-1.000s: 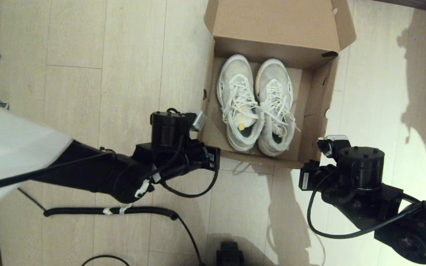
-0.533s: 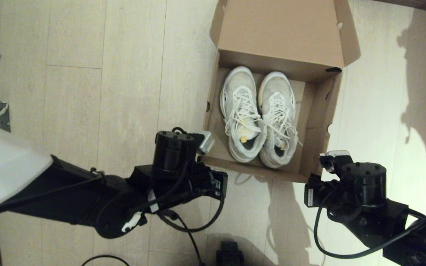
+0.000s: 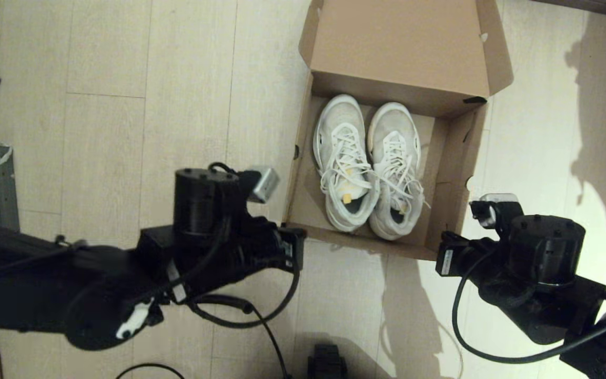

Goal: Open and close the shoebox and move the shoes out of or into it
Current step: Close the shoe box

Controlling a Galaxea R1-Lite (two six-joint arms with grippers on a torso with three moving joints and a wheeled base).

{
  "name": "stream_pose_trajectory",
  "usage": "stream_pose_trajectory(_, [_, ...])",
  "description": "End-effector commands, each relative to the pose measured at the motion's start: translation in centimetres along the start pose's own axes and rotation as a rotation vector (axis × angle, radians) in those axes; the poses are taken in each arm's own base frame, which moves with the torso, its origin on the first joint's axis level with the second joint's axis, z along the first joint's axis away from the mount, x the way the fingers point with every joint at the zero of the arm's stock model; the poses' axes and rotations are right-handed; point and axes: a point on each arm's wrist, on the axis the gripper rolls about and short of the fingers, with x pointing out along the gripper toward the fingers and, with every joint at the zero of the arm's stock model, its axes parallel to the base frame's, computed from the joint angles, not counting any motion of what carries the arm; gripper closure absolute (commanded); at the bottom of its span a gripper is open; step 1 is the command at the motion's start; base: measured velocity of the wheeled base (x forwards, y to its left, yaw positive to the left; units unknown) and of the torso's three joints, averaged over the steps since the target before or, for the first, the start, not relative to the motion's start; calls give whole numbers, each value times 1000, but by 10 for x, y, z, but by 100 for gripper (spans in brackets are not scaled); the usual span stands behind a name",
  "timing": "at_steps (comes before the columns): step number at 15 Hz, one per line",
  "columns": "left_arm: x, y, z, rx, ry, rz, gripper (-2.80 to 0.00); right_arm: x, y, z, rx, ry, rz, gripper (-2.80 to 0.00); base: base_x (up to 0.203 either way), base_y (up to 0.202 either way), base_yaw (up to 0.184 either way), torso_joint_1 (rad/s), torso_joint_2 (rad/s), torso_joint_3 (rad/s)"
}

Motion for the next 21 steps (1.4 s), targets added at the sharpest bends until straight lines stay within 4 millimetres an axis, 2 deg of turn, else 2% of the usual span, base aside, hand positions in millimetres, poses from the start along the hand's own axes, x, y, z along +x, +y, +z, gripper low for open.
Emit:
stream_pose_trajectory(1, [-15,11,29,-15,-109,31,0,-7,-1,18,26,-52,6,0,0,0,0,0,0,0])
stream_pose_trajectory(2, [-14,12,28,-16,-104,34,0,-8,-1,24,39,-73,7,0,0,0,0,0,0,0])
stream_pose_trajectory(5, [-2,11,15,-11,-56,33,0,-29,-7,72,150,-262,-5,0,0,0,0,0,0,0])
stream_pose_trajectory(7, [14,11,-1,-2,2,34,0,-45,-25,88,174,-296,-84,0,0,0,0,0,0,0])
stream_pose_trajectory(10, [36,12,-10,47,-1,34,0,-64,-44,82,143,-213,-159,0,0,0,0,0,0,0])
stream_pose_trajectory(14, [57,11,-15,122,-18,38,0,-64,-47,78,128,-179,-186,0,0,0,0,0,0,0])
stream_pose_trajectory(21, [81,-1,-43,151,28,58,0,-66,-48,72,122,-163,-187,0,0,0,0,0,0,0])
